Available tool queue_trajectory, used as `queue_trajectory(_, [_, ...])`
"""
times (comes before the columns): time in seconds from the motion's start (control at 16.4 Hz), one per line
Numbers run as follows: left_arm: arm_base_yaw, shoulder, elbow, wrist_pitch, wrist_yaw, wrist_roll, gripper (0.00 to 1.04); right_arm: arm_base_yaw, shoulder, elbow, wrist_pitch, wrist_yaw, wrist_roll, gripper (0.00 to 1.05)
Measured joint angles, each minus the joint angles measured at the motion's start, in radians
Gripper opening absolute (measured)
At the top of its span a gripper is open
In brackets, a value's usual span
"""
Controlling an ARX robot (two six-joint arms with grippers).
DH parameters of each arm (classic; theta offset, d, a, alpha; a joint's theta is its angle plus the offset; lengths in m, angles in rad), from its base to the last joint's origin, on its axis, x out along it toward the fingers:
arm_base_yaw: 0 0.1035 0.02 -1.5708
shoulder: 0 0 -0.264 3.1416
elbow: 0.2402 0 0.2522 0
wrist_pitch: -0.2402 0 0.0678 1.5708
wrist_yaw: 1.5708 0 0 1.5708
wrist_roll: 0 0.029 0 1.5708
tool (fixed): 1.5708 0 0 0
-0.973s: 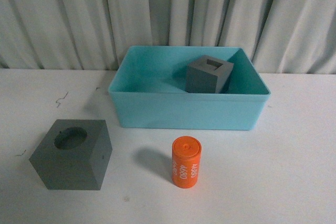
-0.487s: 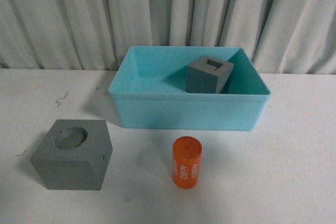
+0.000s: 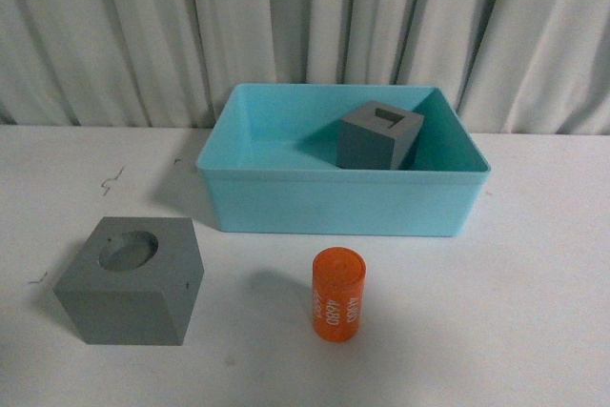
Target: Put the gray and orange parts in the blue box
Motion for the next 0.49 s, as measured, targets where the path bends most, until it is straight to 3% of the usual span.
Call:
queue_trajectory(0.24, [0.0, 0.0, 0.0, 0.0, 0.0, 0.0, 0.98, 0.0, -0.076, -0.066, 0.001, 0.0, 0.0, 0.02])
queue_trajectory(0.49, [0.0, 0.0, 0.0, 0.0, 0.0, 0.0, 0.98, 0.0, -0.256, -0.09, -0.161, -0.001, 0.0, 0.02])
